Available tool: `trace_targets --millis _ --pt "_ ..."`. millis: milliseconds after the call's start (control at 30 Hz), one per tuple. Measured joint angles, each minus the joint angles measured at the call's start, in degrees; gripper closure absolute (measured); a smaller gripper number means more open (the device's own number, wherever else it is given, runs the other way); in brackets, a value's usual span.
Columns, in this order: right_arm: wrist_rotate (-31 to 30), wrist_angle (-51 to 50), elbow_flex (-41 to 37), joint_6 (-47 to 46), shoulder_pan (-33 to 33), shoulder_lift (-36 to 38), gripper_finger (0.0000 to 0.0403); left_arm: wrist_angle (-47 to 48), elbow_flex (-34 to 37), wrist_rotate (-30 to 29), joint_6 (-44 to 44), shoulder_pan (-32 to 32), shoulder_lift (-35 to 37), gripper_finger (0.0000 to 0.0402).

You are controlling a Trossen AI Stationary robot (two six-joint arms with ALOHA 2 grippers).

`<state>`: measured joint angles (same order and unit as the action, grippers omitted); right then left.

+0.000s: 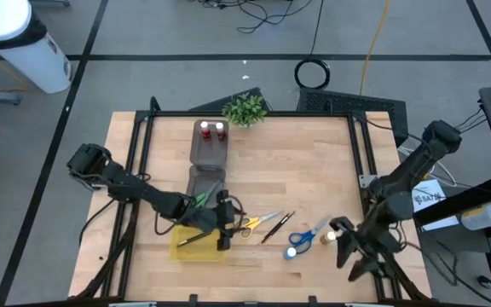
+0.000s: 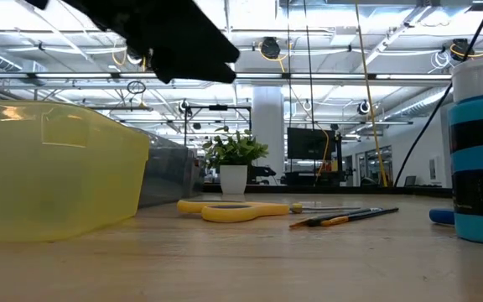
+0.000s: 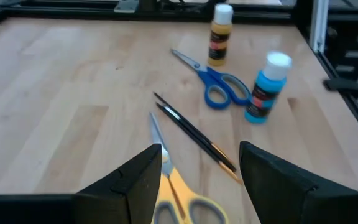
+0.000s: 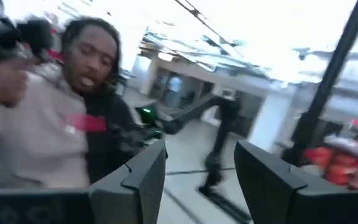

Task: Pick & Place Paint Supplies
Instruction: Put the yellow paint bottle into the top black bin

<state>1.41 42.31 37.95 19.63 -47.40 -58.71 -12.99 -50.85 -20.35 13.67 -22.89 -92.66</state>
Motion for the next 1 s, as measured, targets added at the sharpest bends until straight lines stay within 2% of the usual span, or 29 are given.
trace_targets --millis 67,133,200,233,300,400,500,633,767,1000 --pt "-6.8 0.8 0.1 0.6 0.1 -2.1 0.022 -0.4 0.0 1.9 0.0 1.1 0.0 0.0176" --pt "-19.5 -7.0 2.3 -3.5 0.1 -3.4 0.0217 -0.3 0.0 4.1 0.0 2.2 0.0 0.0176" --pt "-33.6 -23.7 6.6 -10.9 -0.7 -4.0 0.0211 -0.2 0.0 5.4 0.0 3.1 0.0 0.0176" --pt "-38.7 -33.7 9.5 -16.4 -1.2 -4.3 0.0207 -0.2 0.0 5.4 0.0 3.3 0.0 0.0176" --pt "-42.4 -53.7 15.0 -30.5 -2.1 -5.7 0.02 -0.2 0.0 5.4 0.0 3.9 0.0 0.0176" --pt "-38.1 -74.3 21.4 -51.1 -3.4 -8.3 0.0195 0.5 0.0 5.5 0.0 4.3 0.0 0.0176" --pt "-32.8 -84.0 23.3 -63.0 -4.5 -10.5 0.0198 1.0 0.0 5.5 0.2 4.6 0.0 0.0176" --pt "-28.5 -90.3 22.7 -71.2 -5.3 -12.1 0.0207 0.9 0.0 5.5 0.3 4.7 0.0 0.0176" --pt "-25.4 -91.5 19.7 -77.2 -5.2 -12.3 0.0211 0.9 0.0 5.5 0.3 4.6 0.0 0.0176" --pt "-10.8 -99.4 15.0 -95.5 -7.0 -11.6 0.0213 1.3 0.0 5.5 0.1 4.9 0.0 0.0176"
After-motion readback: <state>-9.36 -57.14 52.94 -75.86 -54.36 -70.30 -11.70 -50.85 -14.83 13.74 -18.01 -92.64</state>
